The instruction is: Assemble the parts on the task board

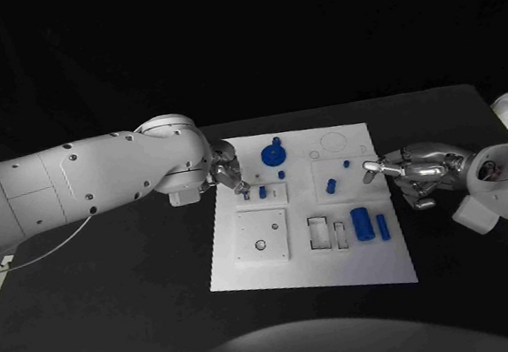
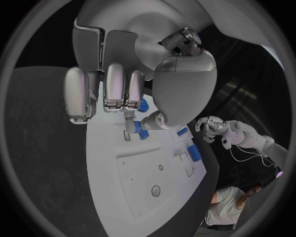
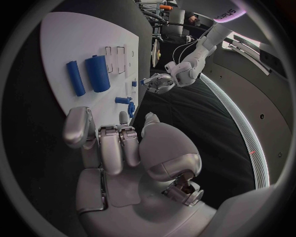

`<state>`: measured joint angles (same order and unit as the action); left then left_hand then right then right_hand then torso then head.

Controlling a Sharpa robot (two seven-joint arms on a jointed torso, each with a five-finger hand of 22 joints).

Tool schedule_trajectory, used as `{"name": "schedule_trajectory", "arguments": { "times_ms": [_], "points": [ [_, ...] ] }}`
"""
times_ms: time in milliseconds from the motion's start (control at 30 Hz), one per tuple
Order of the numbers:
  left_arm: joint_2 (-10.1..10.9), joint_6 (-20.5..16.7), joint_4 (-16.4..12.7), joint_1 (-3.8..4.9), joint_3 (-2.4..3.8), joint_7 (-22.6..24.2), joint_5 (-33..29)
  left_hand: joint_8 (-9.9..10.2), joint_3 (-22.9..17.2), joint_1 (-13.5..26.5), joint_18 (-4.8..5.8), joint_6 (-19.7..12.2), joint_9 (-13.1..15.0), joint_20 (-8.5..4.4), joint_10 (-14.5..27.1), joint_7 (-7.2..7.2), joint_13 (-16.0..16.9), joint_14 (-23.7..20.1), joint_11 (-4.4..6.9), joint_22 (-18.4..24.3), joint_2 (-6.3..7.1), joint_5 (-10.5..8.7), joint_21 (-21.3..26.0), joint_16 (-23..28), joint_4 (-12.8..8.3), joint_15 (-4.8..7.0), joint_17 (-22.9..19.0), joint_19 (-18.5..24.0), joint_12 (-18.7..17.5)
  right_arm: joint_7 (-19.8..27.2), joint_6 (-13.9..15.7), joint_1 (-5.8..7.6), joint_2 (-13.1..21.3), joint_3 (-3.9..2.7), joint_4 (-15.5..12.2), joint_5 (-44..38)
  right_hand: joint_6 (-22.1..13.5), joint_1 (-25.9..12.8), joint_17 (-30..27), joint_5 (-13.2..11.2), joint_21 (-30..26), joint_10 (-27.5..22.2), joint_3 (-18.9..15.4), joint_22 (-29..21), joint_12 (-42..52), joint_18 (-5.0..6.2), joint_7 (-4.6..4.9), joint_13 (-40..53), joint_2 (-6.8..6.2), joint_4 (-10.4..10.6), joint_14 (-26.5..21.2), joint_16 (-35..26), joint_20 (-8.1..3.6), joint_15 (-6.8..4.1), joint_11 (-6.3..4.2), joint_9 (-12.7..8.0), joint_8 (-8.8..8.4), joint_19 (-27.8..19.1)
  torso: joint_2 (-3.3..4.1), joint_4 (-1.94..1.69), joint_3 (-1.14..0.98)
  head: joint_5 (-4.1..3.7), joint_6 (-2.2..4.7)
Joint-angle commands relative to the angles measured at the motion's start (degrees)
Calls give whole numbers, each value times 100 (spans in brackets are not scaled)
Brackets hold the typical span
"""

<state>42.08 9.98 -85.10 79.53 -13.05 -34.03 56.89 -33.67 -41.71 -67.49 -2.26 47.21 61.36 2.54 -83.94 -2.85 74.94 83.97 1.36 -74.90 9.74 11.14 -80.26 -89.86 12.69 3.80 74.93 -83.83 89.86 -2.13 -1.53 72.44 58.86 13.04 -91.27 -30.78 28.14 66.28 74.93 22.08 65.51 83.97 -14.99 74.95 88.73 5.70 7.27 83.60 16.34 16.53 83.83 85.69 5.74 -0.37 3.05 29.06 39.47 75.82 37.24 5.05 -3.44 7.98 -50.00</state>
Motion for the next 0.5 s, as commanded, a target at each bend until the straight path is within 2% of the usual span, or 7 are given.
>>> {"name": "schedule_trajectory", "arguments": {
  "times_ms": [33, 300, 500],
  "points": [
    [-71, 928, 79, 17, 2, -442, 147, 32, -139, -85, 9, 90, -1, -39, -606, 78, 1506, 603, 37, -1225, -25, 23, -14, -14, -183, 53, 1507, -157, 14, 28, -23, -4, 1, 0, -16, -25, 26, 8, 1016, 24, -14, 326, 48, 787, -35, -26, 16, 412, 33, 1, 234, -25, 1, -22, -47, 8, 23, -52, -3, -9, 0, 4, 0],
    [-208, 905, 171, 23, 5, -465, 270, 40, -141, -84, 10, 84, -4, -39, -606, 73, 1506, 603, 34, -1227, -25, 32, -17, -14, -188, 52, 1507, -159, 14, 29, -43, -4, -14, 0, -24, -25, 28, 6, 1010, 23, -16, 324, 50, 787, -36, -26, 17, 411, 32, 2, 230, -30, 2, -22, -46, 7, 23, -54, 9, -3, 7, 24, 0],
    [-296, 723, 209, 24, 6, -356, 437, 87, -137, -68, 11, 47, -19, -35, -606, 50, 1506, 603, 19, -1226, -53, 56, -17, -14, -191, 43, 1507, -157, 14, 25, -60, -4, -15, 0, -36, -25, 28, 4, 1008, 22, -22, 318, 51, 785, -39, -25, 17, 405, 31, 3, 228, -32, 2, -21, -46, 7, 22, -57, 9, -4, -2, 41, 0]
  ]
}}
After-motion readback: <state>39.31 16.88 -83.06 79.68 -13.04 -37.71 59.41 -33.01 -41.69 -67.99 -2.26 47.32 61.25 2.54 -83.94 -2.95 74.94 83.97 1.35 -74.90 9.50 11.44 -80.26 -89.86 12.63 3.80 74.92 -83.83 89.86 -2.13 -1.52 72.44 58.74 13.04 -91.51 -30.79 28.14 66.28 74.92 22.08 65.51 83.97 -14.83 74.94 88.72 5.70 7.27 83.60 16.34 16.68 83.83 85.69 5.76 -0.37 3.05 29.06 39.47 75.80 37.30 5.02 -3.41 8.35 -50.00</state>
